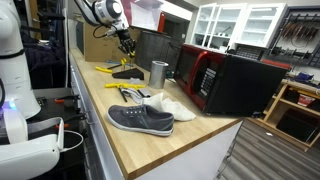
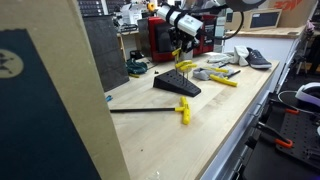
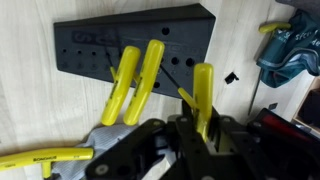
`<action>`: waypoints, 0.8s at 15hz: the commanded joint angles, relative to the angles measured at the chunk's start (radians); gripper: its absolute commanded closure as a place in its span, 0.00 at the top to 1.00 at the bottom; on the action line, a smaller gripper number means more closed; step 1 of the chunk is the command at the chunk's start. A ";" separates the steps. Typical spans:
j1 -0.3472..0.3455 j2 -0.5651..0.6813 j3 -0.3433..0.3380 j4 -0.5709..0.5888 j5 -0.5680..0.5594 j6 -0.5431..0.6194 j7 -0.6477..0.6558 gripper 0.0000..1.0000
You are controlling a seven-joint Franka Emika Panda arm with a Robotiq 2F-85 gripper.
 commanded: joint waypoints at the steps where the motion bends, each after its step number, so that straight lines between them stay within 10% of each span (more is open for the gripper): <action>1: 0.005 -0.050 0.005 -0.034 0.034 -0.026 0.052 0.04; 12: -0.008 -0.090 0.011 -0.066 0.157 -0.045 0.077 0.04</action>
